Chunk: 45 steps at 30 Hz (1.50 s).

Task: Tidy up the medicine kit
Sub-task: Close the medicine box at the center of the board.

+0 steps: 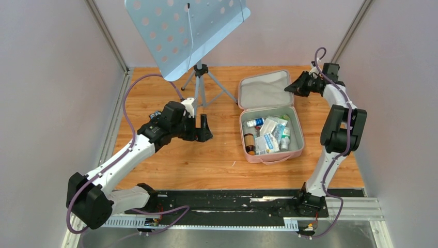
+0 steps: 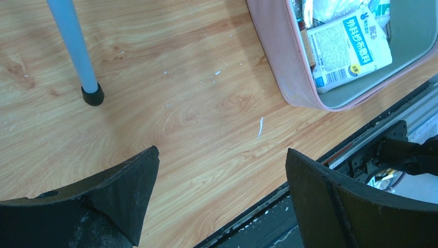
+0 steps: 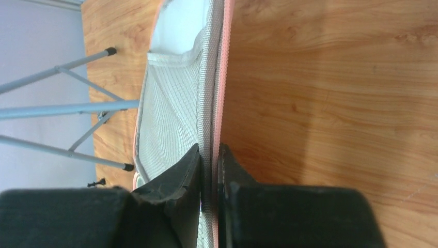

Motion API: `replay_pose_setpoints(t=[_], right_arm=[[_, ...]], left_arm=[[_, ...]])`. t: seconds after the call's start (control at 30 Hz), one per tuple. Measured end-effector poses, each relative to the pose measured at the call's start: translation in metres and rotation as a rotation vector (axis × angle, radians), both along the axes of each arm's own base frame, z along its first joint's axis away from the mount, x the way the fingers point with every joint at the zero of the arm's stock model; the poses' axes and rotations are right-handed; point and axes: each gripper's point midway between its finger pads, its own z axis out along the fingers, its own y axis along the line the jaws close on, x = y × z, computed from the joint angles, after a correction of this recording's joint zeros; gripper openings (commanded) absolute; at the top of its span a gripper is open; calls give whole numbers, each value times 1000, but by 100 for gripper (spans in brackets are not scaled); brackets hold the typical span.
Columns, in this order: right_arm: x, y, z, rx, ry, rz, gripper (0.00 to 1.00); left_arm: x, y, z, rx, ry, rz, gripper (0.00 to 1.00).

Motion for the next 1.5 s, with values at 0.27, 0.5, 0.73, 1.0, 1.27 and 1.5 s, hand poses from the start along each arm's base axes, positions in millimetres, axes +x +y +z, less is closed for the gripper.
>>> replay_pose_setpoints(t=[0.27,0.5,0.73,1.0,1.27,1.5], right_arm=[[-37,6,20,-65,-173,91,21],[-66,15,15,-145,-367,180,23],[-83,21,42,-228,-569,222,24],[-109,27,58,-296,-725,231,25],[-137,32,69,-345,-801,222,37],[-158,37,100,-393,-923,214,46]], left_arm=[[-2,-5,3,-28,12,-8,100],[-1,-15,13,-94,7,-21,100],[0,-17,14,-104,9,-20,100],[5,-33,19,-127,1,-49,100],[9,-60,50,-187,-80,-118,100],[19,-68,84,-220,-153,-135,100]])
